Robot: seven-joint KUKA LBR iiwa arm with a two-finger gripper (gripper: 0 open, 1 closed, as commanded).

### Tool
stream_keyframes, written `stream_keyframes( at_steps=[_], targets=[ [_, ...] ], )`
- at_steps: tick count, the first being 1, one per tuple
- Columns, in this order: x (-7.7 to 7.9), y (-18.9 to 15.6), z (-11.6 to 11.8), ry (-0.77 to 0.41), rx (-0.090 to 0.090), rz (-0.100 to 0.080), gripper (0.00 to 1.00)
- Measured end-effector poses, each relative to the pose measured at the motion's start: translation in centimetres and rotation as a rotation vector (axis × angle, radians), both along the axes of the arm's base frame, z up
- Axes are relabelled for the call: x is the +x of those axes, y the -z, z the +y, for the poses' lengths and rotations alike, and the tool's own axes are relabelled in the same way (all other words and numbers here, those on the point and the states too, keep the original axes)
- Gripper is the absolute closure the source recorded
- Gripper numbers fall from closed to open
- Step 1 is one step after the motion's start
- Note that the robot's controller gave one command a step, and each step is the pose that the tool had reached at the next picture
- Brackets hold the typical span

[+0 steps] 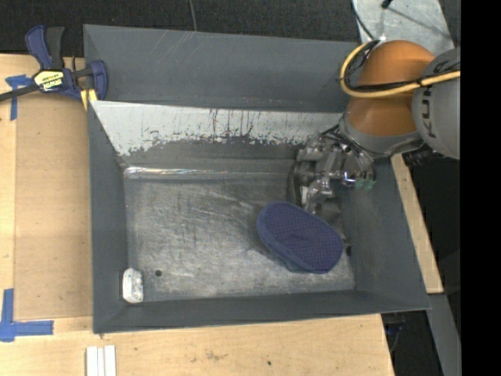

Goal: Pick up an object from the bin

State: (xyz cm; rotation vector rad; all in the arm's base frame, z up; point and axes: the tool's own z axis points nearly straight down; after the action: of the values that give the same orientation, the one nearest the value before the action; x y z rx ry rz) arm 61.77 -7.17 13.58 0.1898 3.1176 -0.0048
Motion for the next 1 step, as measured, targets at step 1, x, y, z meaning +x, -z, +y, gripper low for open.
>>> stream_keyframes(
  at_steps=[1],
  targets=[
    [-5.78, -5.39, 5.57, -0.003, 0.006, 0.013, 0.0]
  ],
)
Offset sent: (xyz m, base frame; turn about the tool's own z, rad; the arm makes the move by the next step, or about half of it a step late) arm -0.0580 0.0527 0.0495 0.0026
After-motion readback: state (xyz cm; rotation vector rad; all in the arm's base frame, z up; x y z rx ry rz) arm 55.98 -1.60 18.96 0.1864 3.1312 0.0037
